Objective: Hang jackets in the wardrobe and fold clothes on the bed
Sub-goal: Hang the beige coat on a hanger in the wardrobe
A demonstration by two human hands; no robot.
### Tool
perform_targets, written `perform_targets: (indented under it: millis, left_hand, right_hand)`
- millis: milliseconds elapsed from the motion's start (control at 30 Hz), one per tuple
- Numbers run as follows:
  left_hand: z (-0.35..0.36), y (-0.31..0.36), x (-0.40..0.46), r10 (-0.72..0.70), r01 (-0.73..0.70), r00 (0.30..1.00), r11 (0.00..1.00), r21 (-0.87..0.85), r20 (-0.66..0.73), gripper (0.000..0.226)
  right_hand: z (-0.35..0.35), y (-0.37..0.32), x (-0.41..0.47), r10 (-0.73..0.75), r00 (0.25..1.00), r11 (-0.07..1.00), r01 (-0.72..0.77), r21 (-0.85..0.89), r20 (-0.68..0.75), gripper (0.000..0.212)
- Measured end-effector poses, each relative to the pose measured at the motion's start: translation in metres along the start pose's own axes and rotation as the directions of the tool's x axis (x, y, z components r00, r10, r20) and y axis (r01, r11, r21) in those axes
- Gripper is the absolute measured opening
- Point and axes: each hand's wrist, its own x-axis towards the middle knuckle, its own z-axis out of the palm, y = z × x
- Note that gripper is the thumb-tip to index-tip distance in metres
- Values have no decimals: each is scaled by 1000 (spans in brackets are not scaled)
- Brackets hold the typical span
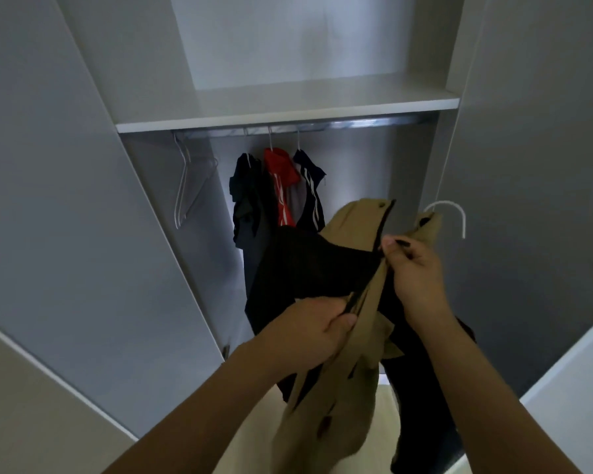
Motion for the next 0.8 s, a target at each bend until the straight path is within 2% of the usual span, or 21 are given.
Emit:
perform_targets:
  millis: [133, 200, 267, 367, 433, 467, 533, 600, 633, 667, 700, 767, 800]
  left_hand:
    - [-16, -6, 5, -68, 61, 994, 994, 88, 80, 31]
    - [-20, -4, 16, -108, 107, 994, 994, 23, 18, 36]
    - [-15, -2, 24, -155, 148, 983, 986, -72, -101, 40]
    - [3, 4, 23, -128, 102, 981, 979, -176, -146, 35]
    - [8, 8, 18, -65, 54, 991, 994, -96, -115, 35]
    - [5, 6, 16, -35, 36, 993, 999, 12, -115, 37]
    - [-10, -3, 15, 38, 16, 973, 973, 230, -229, 36]
    - [-31, -15, 18, 12, 57, 909, 987, 151, -417, 33]
    - [-43, -21, 22, -38, 97, 892, 990, 107, -450, 44]
    - [-53, -26, 28, -80, 135, 904, 986, 101, -421, 55]
    - [-59, -30, 36, -105, 157, 931, 980, 126, -348, 55]
    - [-60, -31, 46, -73, 113, 962, 984, 141, -262, 24]
    - [-58, -32, 50, -45, 83, 960, 989, 126, -278, 22]
  right_hand:
    - [7, 1, 1, -5, 1000, 999, 5, -36, -1, 31]
    - [13, -2, 0, -50, 998, 999, 51, -19, 41, 26]
    - [17, -6, -1, -114, 987, 993, 115, -1, 109, 22]
    - [18, -5, 1, -125, 987, 991, 129, -36, 98, 25]
    - [16, -2, 2, -83, 996, 995, 85, -53, 39, 27]
    - [16, -1, 0, -68, 997, 996, 70, -50, 29, 27]
    - [15, -4, -3, -90, 992, 994, 96, -61, 93, 26]
    - [11, -13, -3, -156, 965, 981, 175, -77, 211, 26]
    - [9, -18, -3, -184, 947, 975, 209, -70, 263, 27]
    - [8, -22, -4, -204, 931, 972, 230, -53, 304, 29]
    - [8, -25, -4, -215, 917, 969, 242, -40, 336, 30]
    - [11, -28, -4, -205, 903, 969, 241, -51, 379, 32]
    - [11, -28, -2, -184, 902, 969, 234, -85, 391, 33]
